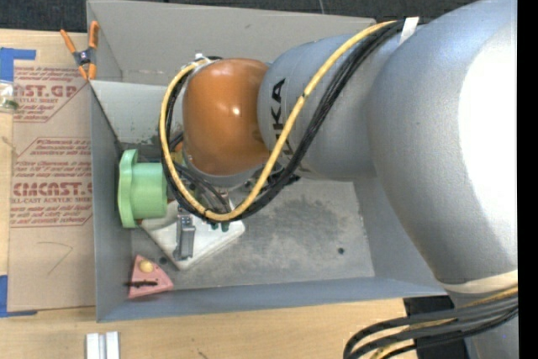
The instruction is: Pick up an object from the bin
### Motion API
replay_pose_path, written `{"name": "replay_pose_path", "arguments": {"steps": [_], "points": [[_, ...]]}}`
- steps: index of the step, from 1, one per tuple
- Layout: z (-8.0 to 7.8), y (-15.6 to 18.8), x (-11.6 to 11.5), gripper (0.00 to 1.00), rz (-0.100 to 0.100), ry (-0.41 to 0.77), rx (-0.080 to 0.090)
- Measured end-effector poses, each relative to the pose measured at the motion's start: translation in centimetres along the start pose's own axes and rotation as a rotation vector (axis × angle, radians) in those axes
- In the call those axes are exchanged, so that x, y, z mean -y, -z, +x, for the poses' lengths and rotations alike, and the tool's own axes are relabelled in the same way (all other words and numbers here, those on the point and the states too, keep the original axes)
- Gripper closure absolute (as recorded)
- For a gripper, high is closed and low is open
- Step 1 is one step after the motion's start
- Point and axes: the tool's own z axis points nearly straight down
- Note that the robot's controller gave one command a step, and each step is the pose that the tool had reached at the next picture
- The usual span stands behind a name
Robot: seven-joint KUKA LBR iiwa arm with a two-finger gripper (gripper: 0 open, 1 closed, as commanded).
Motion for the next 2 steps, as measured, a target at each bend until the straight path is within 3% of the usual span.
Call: {"name": "replay_pose_path", "arguments": {"steps": [1,2], "points": [[-0.2,0.5,0.1,0.0,-0.002,-0.002,0.007],[-0.2,-4.1,2.6,0.0,-0.004,0.005,0.01]]}}
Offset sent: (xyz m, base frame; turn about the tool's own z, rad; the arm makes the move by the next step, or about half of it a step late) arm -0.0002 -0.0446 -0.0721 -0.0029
